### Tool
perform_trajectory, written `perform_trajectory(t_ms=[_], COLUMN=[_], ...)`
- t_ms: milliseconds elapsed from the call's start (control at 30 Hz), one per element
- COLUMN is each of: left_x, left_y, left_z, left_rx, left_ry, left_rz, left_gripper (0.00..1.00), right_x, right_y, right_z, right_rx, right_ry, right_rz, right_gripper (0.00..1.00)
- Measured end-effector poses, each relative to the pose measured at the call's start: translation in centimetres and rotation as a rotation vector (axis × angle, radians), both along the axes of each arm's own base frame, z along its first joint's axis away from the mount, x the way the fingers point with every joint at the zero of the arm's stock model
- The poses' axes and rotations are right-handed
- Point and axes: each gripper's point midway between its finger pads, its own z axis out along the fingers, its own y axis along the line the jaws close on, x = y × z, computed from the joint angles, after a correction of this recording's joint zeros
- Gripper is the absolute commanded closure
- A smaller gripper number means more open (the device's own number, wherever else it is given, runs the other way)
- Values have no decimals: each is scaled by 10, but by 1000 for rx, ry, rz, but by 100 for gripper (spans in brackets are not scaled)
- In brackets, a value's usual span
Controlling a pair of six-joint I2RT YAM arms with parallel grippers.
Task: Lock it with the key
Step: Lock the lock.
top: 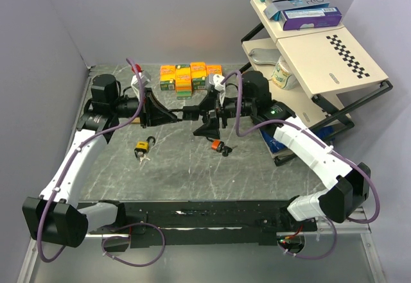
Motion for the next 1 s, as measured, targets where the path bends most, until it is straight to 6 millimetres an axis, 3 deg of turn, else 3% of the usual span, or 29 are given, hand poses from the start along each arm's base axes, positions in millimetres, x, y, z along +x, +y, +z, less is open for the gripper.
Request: perform_trajectory(t_ms=[200,500,667,700,1000], left_x=[-8,-15,-20,-20,-19], left_y=[-4,-4,-5,-5,-7], left_z=[20,32,36,37,36], left_rx=[-37,-75,-83,-84,-75], left_ry=[-21,-25,-37,-38,-100], left_rz=[-17,-29,-43,-42,-9], left_gripper=[99,99,99,99,99], right_x=[-3,-10,-10,-11,-16], right_y=[5,10,10,10,11], right_z=[17,32,37,38,41], right_rx=[67,131,149,152,173], right_ry=[-34,-23,-3,2,178], right_rz=[48,93,99,103,145], right_gripper=[15,53,87,99,100])
